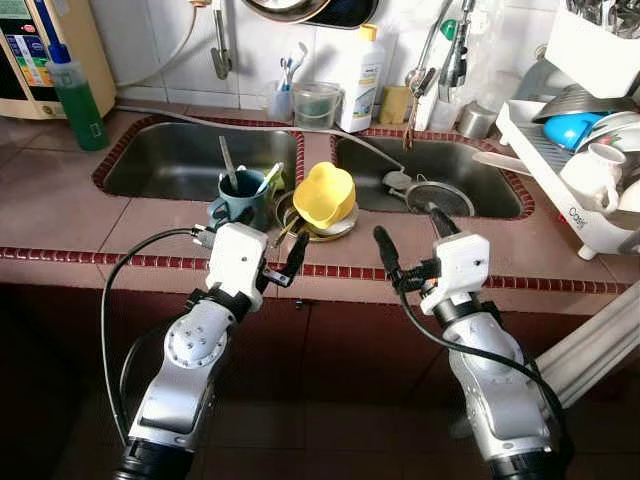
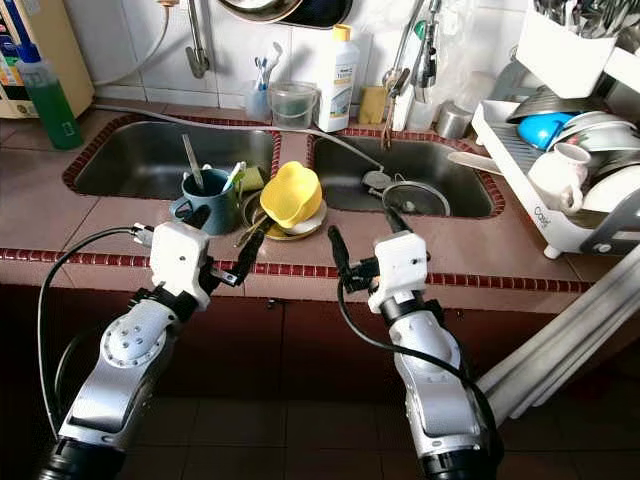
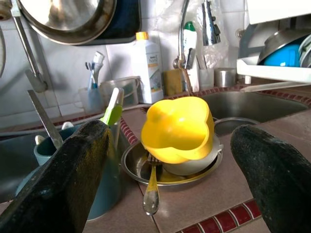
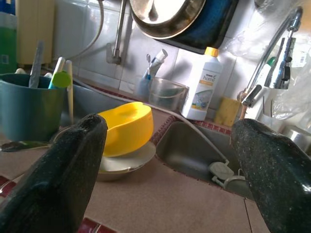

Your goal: Kitchen organization

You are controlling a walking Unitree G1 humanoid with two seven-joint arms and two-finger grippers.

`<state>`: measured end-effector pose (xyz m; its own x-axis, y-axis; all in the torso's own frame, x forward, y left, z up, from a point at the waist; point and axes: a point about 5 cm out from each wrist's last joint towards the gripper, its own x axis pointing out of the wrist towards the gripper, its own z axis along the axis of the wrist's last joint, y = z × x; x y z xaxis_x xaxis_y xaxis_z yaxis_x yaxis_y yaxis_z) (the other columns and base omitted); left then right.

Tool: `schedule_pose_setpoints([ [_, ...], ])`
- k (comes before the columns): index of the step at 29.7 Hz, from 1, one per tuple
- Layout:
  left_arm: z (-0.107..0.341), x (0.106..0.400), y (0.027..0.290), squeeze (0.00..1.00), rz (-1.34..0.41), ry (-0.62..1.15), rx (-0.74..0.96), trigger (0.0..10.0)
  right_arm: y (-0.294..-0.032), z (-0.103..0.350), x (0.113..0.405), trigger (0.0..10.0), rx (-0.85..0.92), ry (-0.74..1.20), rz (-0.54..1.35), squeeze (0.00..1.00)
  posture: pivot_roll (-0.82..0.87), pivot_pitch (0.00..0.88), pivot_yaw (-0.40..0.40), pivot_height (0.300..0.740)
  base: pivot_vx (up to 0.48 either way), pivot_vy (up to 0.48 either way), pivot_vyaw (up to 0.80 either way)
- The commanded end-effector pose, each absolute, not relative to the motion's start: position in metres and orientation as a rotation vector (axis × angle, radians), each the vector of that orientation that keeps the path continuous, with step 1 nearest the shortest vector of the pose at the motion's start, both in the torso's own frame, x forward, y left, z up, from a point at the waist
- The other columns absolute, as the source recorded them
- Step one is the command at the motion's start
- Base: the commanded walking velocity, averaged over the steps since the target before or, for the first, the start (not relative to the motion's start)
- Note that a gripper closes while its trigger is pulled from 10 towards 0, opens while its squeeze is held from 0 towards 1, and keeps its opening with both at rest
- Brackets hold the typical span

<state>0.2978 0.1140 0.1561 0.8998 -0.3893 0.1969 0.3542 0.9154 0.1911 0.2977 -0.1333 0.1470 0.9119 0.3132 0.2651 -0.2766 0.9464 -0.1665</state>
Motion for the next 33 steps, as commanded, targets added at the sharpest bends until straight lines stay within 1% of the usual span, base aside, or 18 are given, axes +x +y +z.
schedule_pose_setpoints([
  [1,0.1549,0.2972,0.1129,0.00,-0.404,-0.235,0.150,10.0,-0.1337,0.1480,0.2960,10.0,-0.133,-0.301,0.314,0.00,-0.14,0.002,-0.047,0.740,0.000,0.000,0.00],
  [4,0.1566,0.2963,0.1135,0.00,-0.406,-0.227,0.108,10.0,-0.1324,0.1491,0.2959,10.0,-0.134,-0.301,0.317,0.00,-0.14,0.015,-0.045,0.740,0.000,0.000,0.00],
  [12,0.1588,0.2956,0.1128,0.00,-0.409,-0.235,0.081,10.0,-0.1311,0.1537,0.2971,10.0,-0.135,-0.317,0.321,0.00,-0.14,0.027,-0.044,0.740,0.000,0.000,0.00],
  [33,0.1641,0.2991,0.1131,0.00,-0.401,-0.248,0.083,10.0,-0.1277,0.1573,0.2988,10.0,-0.134,-0.331,0.323,0.00,-0.14,0.018,-0.040,0.740,0.326,0.000,0.00],
])
